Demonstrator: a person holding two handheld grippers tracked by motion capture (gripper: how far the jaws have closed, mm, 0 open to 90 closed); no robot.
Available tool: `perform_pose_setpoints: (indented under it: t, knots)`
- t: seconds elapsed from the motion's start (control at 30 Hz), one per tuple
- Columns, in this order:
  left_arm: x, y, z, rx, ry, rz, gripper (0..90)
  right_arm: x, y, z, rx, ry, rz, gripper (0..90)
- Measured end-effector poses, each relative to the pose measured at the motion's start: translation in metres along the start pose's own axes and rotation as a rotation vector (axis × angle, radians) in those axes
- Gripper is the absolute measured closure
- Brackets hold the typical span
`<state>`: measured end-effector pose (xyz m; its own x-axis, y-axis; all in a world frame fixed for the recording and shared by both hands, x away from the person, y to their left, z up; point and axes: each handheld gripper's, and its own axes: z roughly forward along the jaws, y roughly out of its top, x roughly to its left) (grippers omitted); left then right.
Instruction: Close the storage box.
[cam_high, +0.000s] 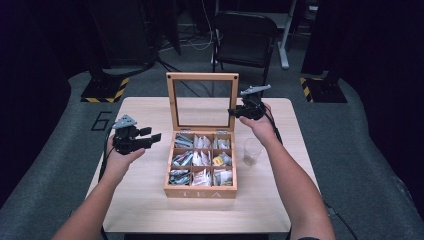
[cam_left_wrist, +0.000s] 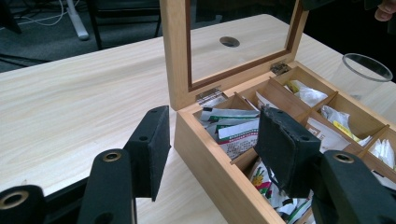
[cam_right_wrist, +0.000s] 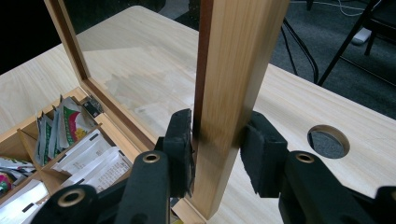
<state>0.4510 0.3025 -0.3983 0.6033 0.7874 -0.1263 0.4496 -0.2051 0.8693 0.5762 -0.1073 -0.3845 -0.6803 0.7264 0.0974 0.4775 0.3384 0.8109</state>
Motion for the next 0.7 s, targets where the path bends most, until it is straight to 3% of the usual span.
perform_pose_setpoints:
  t: [0.23, 0.57, 0.7]
  knots:
    - [-0.001, 0.000, 0.003, 0.001, -0.004, 0.000, 44.3, 0.003, -0.004, -0.005, -0.021, 0.011, 0.009, 66.0]
    - [-0.005, 0.003, 0.007, -0.010, -0.009, -0.003, 44.3, 0.011, -0.008, -0.015, -0.014, 0.025, -0.030, 65.0]
    - [-0.006, 0.008, 0.007, -0.011, -0.013, 0.005, 44.4, 0.013, -0.011, -0.020, -0.043, 0.046, -0.031, 63.1]
